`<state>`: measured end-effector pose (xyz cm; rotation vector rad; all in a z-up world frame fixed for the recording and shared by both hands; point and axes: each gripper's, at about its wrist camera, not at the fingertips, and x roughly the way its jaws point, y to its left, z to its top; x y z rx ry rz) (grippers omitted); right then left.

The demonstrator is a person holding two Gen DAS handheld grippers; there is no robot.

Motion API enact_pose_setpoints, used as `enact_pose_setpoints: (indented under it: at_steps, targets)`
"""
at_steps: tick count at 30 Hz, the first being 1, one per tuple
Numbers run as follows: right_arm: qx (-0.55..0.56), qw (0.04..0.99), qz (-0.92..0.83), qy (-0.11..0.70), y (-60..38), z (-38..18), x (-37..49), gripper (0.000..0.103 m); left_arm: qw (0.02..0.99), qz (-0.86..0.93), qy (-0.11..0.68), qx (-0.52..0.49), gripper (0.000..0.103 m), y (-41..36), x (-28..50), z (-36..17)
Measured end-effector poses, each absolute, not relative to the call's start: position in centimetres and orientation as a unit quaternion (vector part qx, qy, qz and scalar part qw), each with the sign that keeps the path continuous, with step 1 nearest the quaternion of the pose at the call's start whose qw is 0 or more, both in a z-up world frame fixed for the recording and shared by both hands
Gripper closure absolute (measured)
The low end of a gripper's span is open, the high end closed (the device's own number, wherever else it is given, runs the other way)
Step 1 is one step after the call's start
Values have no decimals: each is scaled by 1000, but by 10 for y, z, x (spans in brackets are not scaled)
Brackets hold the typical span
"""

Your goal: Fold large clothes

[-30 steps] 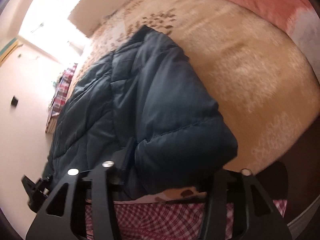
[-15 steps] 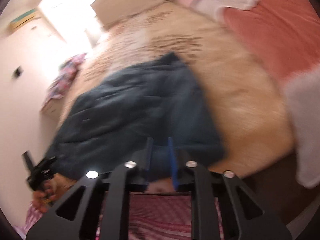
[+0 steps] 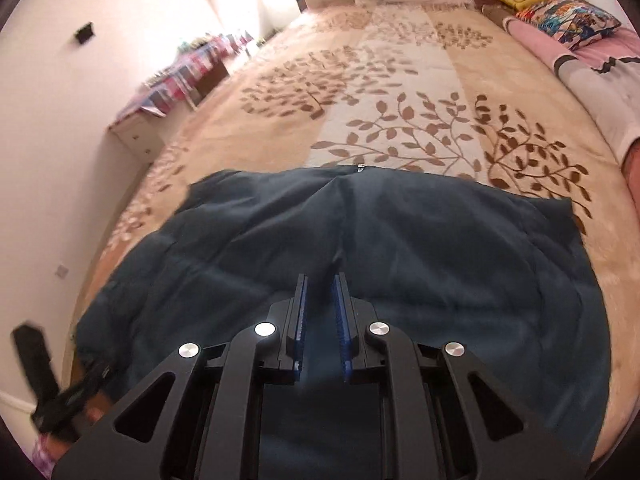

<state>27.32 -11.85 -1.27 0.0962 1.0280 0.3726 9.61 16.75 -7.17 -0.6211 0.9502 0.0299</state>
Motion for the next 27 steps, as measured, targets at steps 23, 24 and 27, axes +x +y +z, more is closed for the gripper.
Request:
enact_pose_setpoints:
  at_steps: [23, 24, 27]
  targets:
    - [139, 792, 110, 585, -129, -82, 360, 94, 878, -15, 410, -248, 69, 152, 96, -51]
    - [155, 794, 118, 576, -134, -74, 355, 93, 879, -16, 409, -244, 70, 151, 96, -50]
    - [166, 810, 150, 541, -141, -41, 325, 93, 879, -16, 407, -246, 70, 152, 95, -49]
